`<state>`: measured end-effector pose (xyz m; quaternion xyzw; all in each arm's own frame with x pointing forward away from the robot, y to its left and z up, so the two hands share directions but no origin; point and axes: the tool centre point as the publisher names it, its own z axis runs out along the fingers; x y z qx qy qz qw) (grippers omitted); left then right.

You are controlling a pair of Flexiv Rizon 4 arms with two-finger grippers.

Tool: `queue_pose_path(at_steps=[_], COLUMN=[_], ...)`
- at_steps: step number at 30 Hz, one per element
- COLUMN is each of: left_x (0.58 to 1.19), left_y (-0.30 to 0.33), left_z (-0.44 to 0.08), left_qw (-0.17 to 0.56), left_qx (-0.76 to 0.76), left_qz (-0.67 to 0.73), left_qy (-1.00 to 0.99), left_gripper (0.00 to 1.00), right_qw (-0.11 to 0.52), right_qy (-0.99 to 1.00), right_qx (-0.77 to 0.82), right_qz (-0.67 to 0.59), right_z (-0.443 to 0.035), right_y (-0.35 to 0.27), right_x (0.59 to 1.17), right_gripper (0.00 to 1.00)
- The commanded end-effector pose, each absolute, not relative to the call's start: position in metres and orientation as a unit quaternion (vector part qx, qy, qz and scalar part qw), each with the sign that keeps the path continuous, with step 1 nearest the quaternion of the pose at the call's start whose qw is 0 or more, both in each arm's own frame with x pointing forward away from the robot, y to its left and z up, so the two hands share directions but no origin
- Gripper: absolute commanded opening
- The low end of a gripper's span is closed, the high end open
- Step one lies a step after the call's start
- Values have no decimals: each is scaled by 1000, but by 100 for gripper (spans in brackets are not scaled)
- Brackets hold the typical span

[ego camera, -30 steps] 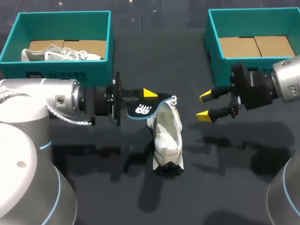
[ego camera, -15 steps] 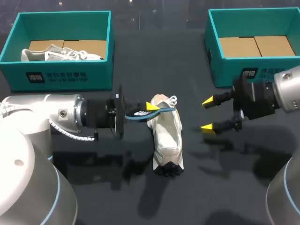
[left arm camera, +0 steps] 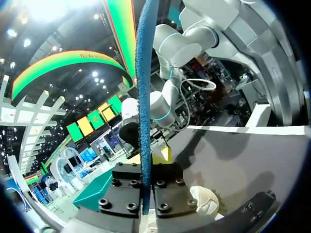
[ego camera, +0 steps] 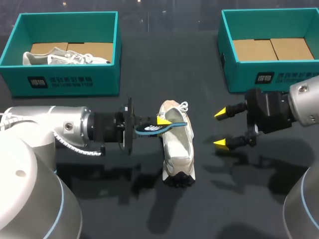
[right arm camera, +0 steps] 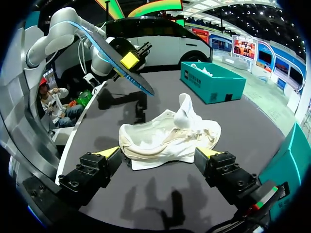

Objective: Take the shoe out of the shoebox, open the shoe tongue, remove and reinsert the insole, then place the shoe into the shoebox

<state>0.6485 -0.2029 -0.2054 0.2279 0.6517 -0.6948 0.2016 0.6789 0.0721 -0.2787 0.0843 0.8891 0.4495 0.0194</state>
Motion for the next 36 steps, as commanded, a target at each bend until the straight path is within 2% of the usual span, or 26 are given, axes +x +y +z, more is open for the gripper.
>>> queue_pose_path(at_steps=[1,6,15,18,26,34,36], left_x=[649,651,653,653,651,636,636], left_y=[-208,-210,-213,-213,-215,-216,-216], left_z=[-216,-225,-233,-233,-238,-246,-246], left_qw=[193,187,181,181,188,195,198], left_qx=[224,218,204,204,212,221,221], left_qz=[-695,-693,-698,-698,-689,-687,-686], left_qy=[655,661,662,662,667,664,664], left_gripper=[0,0,0,0,0,0,0], right_qw=[11,4,27,-13,-13,76,80], right_qy=[899,918,942,943,943,950,951], right_qx=[90,90,99,59,59,69,67], right_qz=[428,386,321,327,327,295,291], right_z=[-290,-295,-305,-315,-315,-316,-317], right_y=[73,77,78,75,75,87,89], right_x=[687,690,695,692,692,674,672], right_gripper=[100,100,100,100,100,100,100])
